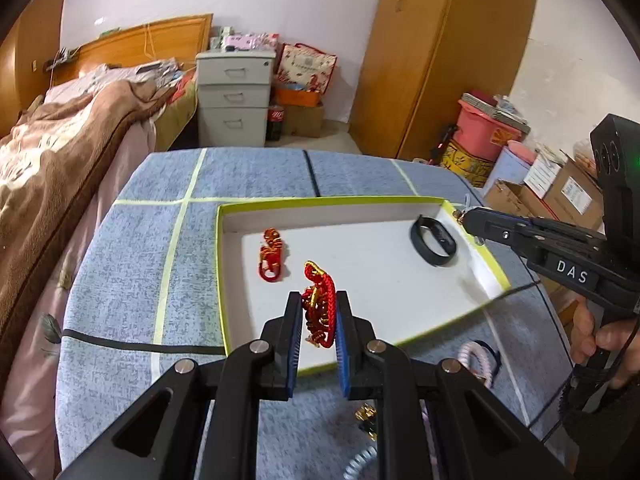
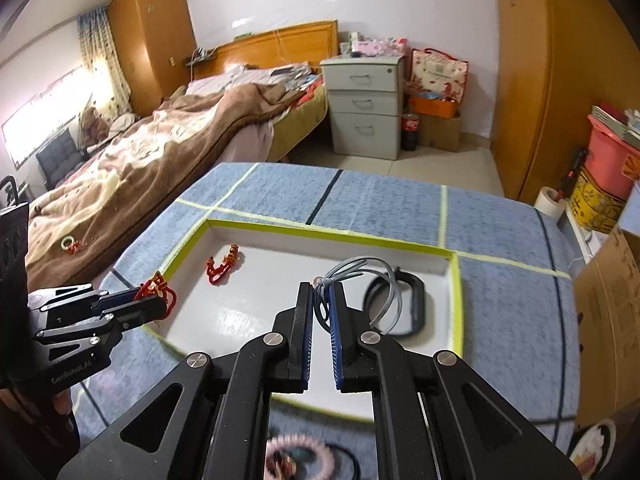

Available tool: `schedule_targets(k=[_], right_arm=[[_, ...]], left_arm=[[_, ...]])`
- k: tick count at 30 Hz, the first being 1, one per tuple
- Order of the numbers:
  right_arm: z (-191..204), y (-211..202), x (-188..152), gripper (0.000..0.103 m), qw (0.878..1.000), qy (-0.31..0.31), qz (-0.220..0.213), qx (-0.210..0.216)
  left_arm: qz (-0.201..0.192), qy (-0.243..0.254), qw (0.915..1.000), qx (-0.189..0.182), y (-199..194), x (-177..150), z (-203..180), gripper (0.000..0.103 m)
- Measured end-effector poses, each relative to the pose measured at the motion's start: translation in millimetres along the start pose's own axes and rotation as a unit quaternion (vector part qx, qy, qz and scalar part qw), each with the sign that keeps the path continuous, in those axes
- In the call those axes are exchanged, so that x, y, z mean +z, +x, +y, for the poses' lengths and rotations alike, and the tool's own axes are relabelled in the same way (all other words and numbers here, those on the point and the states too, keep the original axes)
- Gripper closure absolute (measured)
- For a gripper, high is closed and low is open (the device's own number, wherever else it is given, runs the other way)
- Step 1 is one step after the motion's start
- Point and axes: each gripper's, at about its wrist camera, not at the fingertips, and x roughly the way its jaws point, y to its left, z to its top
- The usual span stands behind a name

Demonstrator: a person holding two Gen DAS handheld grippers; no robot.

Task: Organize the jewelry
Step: 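Carry the ornament and cable into the green box while both grippers open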

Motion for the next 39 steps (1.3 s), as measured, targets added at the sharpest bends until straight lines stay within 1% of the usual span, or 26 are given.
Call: schedule_targets(k=[8,11,13,16,18,26,28,30,33,38,39], right_arm=[[2,46,12,0.095,0.999,-0.013,0.036,0.015],[3,60,13,0.095,0.999,-0.015,0.05,0.016],[3,65,12,0.095,0.998,-0.017,0.056,0.017],[3,73,12,0.095,0.998,-0.019,0.065,0.018],[4,77,12,0.095,0.997,-0.019,0.071,0.023],[6,87,11,0.095,0.996,-0.021,0.083,0.023],[4,89,11,0.095,0.996,-0.017,0.087,0.027],[3,91,10,0.095,0.995,-0.012,0.09,0.031],[2,92,9,0.095,0.995,-0.01,0.092,0.031],[4,93,8,0.094,0.995,-0.013,0.092,0.028],[4,92,8,0.093,0.995,-0.013,0.09,0.029]], left_arm=[[0.021,-0.004,0.9997,0.014,26,1,10,0.087],[0.03,-0.009,0.9995,0.009,34,0,12,0.087],[0.029,-0.005,0.9993,0.021,35,-1,13,0.087],[0.035,-0.01,0.9992,0.018,40,-1,15,0.087],[0.04,-0.011,0.9989,0.023,43,-2,16,0.087],[0.04,-0.01,0.9989,0.024,45,-1,17,0.086],[0.041,-0.011,0.9988,0.023,45,0,16,0.084],[0.041,-0.011,0.9989,0.019,45,0,17,0.078],[0.041,-0.008,0.999,0.018,44,0,15,0.074],[0.04,-0.008,0.999,0.016,44,0,15,0.071],[0.04,-0.008,0.999,0.016,44,0,15,0.071]])
